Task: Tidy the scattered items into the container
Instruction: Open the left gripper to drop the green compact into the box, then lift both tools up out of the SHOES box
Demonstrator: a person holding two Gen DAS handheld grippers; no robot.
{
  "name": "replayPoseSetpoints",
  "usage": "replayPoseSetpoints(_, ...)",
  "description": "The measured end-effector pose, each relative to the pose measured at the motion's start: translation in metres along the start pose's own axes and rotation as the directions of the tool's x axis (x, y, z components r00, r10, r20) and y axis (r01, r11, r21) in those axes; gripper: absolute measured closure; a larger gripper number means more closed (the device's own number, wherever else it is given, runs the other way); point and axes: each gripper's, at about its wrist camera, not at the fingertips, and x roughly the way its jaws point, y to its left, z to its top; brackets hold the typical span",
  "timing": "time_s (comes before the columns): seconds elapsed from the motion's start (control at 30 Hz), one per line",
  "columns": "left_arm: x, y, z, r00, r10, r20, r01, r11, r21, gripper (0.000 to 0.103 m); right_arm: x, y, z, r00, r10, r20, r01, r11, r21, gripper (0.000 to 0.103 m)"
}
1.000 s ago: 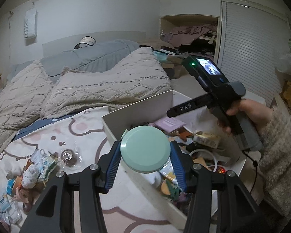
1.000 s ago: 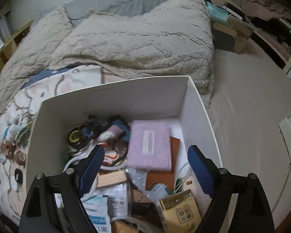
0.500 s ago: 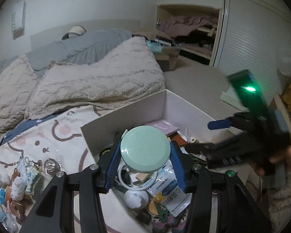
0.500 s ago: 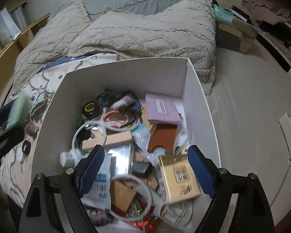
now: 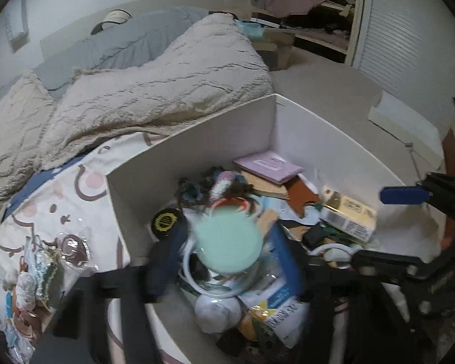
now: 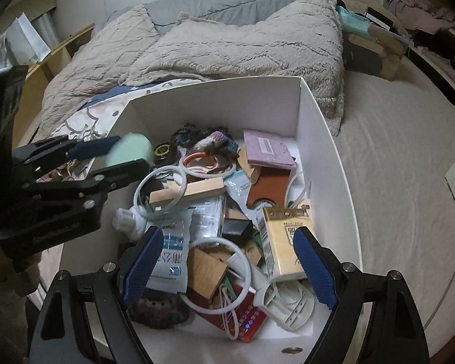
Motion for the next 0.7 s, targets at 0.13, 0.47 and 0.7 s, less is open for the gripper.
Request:
replayPoseSetpoints(0.13, -0.004, 0.006, -0.002, 1.000, 0.009, 0.012, -0.008, 1.000, -0.018, 0.021, 0.000, -0.004, -0.008, 1.000, 0.003, 0.002, -0.003, 1.000, 0.007, 0.015)
replayPoseSetpoints(0.47, -0.020, 0.008, -0.009, 1.000, 0.003, 0.030, -0.003, 1.000, -0.024, 0.021, -0.004, -0.008, -0.014, 1.000, 0.012, 0.023, -0.013, 0.999, 0.049, 0.015)
replayPoseSetpoints(0.7, -0.032, 0.005, -0.012, 0.999, -0.017, 0.052, 0.018, 0.999, -0.027, 0.021, -0.011, -0.008, -0.016, 0.999, 0.002, 0.047, -0.005, 0.998, 0.067, 0.015)
